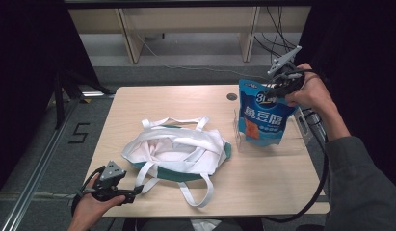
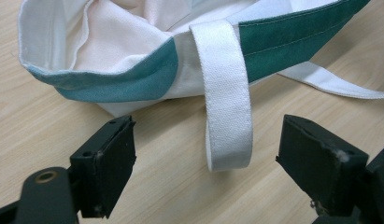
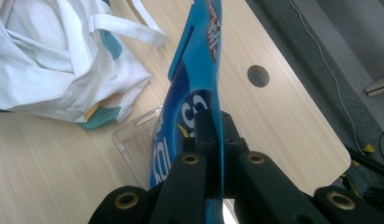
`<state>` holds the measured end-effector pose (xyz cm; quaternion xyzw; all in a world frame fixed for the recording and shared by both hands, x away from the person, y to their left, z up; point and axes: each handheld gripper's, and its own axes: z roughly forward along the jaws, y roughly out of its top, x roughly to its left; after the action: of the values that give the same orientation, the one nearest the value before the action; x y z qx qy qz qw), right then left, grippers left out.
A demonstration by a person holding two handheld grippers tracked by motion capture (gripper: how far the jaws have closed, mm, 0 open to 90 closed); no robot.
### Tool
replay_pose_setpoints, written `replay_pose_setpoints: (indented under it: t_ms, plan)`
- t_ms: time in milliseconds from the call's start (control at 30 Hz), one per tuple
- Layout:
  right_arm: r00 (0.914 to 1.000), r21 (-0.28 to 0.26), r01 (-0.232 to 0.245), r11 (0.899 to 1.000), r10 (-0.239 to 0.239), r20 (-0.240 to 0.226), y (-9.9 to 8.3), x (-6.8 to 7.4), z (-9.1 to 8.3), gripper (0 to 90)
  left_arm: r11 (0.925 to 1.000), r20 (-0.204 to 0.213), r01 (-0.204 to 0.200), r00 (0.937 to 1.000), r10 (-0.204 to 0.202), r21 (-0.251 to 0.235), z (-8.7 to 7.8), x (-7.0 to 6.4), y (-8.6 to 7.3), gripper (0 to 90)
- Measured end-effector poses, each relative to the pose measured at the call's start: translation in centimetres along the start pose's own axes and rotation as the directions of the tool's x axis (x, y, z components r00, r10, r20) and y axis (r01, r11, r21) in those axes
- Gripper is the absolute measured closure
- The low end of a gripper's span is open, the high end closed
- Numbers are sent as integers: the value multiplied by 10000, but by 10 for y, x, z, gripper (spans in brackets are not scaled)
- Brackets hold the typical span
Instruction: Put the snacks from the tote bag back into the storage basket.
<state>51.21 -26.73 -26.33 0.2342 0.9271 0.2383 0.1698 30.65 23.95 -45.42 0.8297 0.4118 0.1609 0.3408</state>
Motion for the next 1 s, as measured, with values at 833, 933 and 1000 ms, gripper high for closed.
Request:
replay_pose_setpoints:
  t_ms: [833,933,1000]
  plan:
    - [9253,-3022,-2643,9159,3292,1885,-53,10,-1,463,9999,-121,55,9999,-57,-160,1,0,0,182]
    - [8997,-3662,-3294,8703,4069,1579,-63,20,-7,438,9998,-161,167,9997,-170,-132,2,0,-1,182]
    - [8925,-3632,-3320,8706,4145,1777,-71,25,-11,408,9995,-102,279,9996,-280,-119,2,-1,-1,183]
